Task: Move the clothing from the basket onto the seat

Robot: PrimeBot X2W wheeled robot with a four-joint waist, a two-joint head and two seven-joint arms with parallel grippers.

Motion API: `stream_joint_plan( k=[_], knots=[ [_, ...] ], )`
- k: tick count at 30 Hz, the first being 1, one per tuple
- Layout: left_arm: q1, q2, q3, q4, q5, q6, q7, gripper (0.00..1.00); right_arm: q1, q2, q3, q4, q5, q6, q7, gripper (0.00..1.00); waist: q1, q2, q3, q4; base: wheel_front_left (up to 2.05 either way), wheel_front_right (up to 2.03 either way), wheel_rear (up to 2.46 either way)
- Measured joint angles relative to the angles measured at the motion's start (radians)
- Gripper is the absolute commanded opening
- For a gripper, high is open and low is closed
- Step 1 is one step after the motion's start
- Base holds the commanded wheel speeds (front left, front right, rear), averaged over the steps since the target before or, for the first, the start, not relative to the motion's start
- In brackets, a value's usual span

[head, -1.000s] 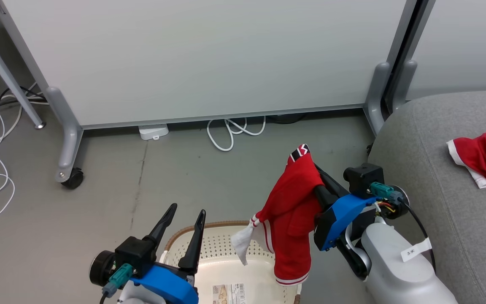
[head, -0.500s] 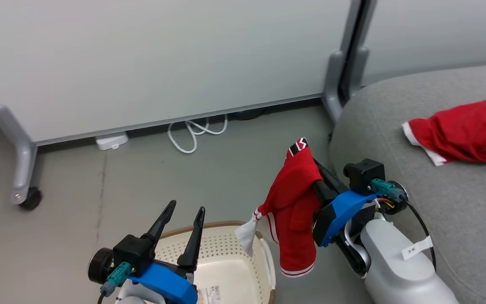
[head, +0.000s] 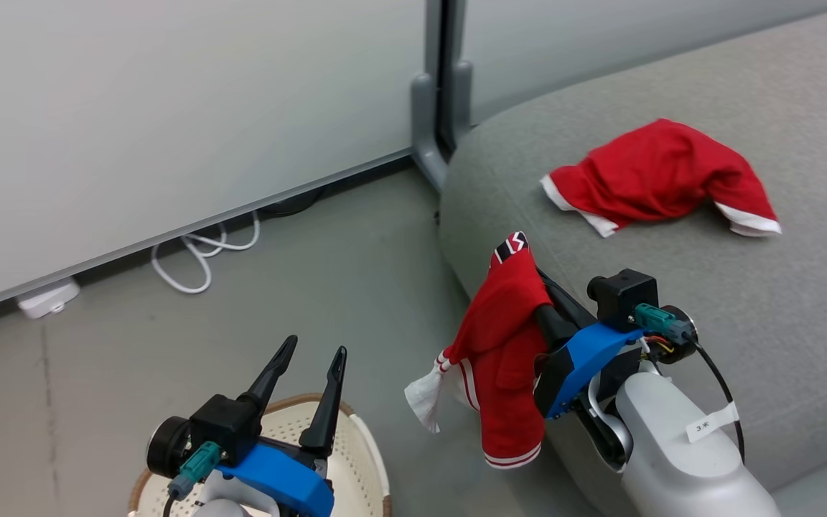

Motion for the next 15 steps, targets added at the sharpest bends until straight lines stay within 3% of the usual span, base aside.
stream_joint_plan(
  k=[8, 15],
  knots=[
    [-0.003, 0.002, -0.008, 0.002, 0.006, 0.000, 0.000, 1.00, 0.001, 0.000, -0.005, -0.006, 0.000, 0.000, 0.000, 0.00, 0.0000, 0.0000, 0.013, -0.114, 0.00, 0.00, 0.00],
    [-0.009, 0.004, -0.016, 0.004, 0.007, 0.000, 0.000, 1.00, 0.010, 0.000, -0.016, -0.016, 0.001, 0.000, 0.000, 0.00, 0.0000, 0.0000, 0.028, -0.173, 0.00, 0.00, 0.00]
  ],
)
